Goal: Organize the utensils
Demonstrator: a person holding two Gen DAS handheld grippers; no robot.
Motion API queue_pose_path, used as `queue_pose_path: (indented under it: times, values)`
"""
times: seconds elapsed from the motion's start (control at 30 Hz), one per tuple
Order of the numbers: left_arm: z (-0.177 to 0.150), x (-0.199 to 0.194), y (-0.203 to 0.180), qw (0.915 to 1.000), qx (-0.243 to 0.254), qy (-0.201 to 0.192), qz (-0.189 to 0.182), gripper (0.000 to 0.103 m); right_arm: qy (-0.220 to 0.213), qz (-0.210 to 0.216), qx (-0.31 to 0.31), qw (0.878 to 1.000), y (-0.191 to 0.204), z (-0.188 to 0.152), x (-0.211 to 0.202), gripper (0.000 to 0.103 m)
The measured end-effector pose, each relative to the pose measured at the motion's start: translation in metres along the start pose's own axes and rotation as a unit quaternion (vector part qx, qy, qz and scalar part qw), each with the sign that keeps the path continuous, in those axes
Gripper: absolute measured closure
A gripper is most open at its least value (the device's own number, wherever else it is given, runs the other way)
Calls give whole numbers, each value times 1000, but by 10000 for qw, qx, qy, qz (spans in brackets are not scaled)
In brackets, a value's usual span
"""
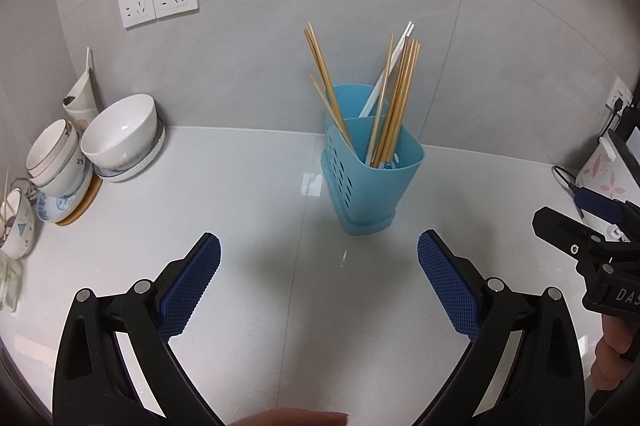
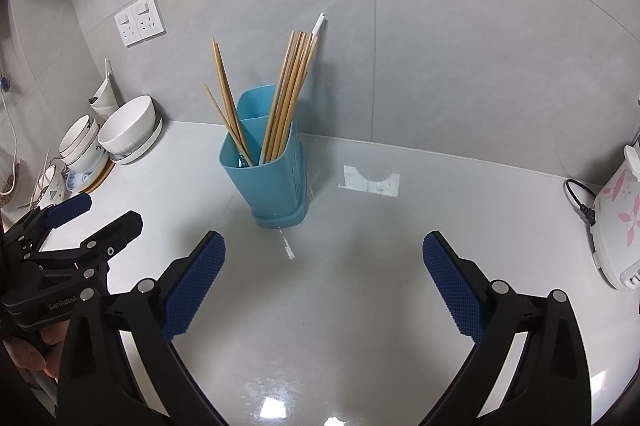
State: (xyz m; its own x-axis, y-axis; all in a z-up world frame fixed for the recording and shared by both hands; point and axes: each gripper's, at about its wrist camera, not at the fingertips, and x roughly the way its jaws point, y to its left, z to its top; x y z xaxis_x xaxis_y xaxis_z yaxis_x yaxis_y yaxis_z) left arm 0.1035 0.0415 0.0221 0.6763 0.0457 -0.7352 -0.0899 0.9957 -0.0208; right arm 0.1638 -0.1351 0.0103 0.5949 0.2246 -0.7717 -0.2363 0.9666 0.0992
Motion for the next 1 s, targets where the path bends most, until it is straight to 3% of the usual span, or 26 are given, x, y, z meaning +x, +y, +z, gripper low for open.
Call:
queue_pose_path:
  times: [1.0]
  values:
    - [2,3,-1,10000,41,20,-51,6,5,-14,27,10000,-7,5,1,8]
